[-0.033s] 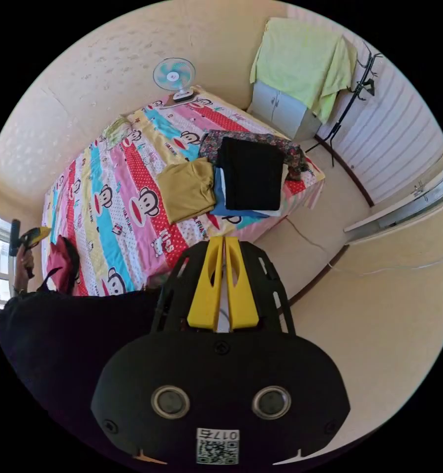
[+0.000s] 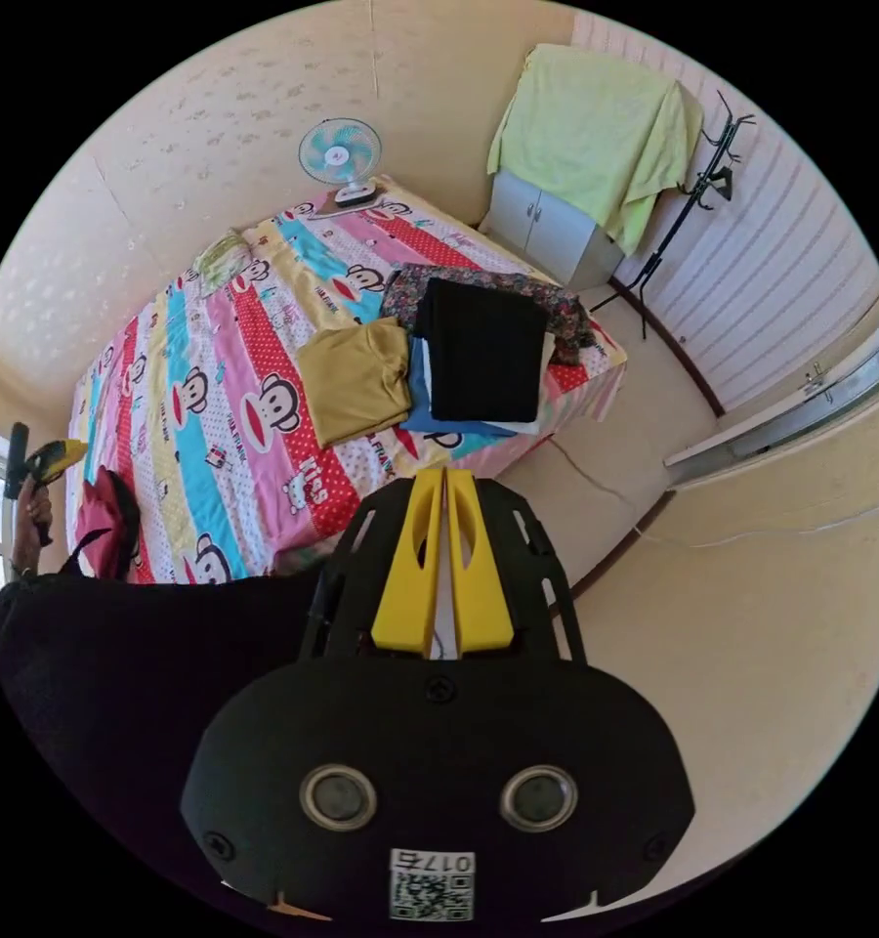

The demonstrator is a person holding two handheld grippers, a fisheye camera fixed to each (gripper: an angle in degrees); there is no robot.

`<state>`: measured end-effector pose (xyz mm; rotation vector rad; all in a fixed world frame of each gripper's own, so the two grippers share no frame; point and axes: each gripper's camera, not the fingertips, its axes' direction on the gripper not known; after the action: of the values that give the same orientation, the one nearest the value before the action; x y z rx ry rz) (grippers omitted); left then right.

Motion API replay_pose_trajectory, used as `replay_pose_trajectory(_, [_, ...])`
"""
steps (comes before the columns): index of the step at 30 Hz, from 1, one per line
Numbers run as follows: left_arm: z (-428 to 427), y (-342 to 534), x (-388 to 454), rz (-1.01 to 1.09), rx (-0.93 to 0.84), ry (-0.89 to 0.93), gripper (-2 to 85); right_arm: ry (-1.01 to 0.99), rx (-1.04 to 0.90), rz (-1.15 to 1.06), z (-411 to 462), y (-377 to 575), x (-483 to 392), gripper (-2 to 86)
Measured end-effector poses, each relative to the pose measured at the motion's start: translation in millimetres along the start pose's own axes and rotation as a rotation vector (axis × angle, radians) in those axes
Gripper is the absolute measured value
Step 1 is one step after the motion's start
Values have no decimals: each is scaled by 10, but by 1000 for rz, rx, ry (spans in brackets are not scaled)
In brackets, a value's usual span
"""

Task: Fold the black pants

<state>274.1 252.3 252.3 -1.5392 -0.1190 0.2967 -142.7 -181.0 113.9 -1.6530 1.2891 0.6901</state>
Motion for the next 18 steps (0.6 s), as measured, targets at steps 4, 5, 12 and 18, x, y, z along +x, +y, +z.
replay_pose_trajectory(4, [970,-529,399,65,-83,-8,60,73,94,73,123,86,683,2])
replay_pose_trajectory(5, [1280,-718,488,79,-142,-1,57,53,78,74,170,50,791,2])
replay_pose_trajectory(12, [2897,-1911,911,191,-367,-114,63,-304,76,210,884,-406,2292,11])
replay_pose_trajectory(18, [4596,-3014,909,139,-542,-136,95,-429,-51,204,1695,-937,3474,40])
